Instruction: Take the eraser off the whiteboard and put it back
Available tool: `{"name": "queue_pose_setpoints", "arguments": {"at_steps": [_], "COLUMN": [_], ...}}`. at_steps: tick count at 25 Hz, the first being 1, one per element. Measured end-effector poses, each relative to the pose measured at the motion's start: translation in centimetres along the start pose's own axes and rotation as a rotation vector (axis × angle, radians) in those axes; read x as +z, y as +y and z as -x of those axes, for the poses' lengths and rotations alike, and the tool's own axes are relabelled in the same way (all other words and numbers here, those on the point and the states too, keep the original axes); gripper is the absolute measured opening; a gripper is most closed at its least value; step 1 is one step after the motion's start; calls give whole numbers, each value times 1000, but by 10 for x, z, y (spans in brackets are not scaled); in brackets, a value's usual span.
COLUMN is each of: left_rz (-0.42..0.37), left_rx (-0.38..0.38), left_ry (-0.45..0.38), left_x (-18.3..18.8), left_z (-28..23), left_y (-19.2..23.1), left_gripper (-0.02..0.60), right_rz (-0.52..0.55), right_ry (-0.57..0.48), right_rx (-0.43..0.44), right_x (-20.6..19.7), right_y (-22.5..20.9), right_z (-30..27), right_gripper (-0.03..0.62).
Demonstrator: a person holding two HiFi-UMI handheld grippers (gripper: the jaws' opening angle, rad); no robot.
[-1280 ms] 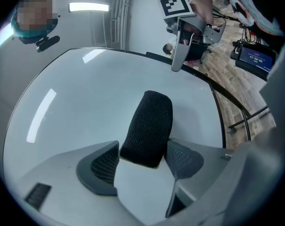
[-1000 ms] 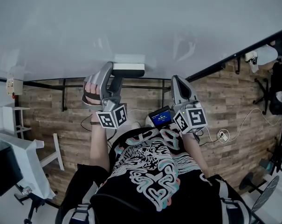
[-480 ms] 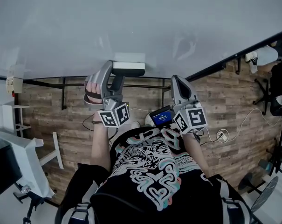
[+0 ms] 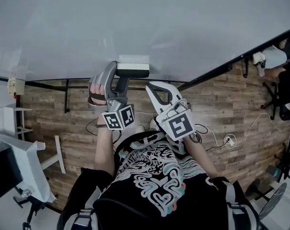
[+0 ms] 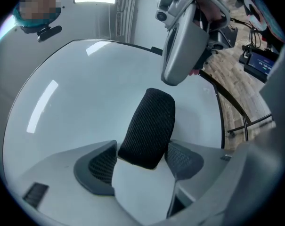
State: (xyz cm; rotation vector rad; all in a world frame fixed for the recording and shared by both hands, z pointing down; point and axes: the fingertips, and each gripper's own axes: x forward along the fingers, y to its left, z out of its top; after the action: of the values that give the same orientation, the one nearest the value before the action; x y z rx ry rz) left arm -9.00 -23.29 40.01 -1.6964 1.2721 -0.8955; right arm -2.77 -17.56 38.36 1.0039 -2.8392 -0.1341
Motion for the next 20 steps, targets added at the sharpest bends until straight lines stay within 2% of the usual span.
{"name": "queue_pose_setpoints", "arguments": {"at_steps": [10,15,20], "left_rz": [-3,0,21], "left_rx": [-6,-16,-58], "left_ry": [-6,-6,-9], "left_x": [0,0,0], "left_z": [-1,-1,2], "left_y": [0,-3,-11], "left_gripper": [308,311,391], "right_rz": [43,46,43], "right_ry": [-4,-3,-2], "right_rx": [46,30,26], "right_x": [0,0,0], "right_y": [11,8,7], "right_z": [-28,-32,-31], "right_gripper": [29,29,29]}}
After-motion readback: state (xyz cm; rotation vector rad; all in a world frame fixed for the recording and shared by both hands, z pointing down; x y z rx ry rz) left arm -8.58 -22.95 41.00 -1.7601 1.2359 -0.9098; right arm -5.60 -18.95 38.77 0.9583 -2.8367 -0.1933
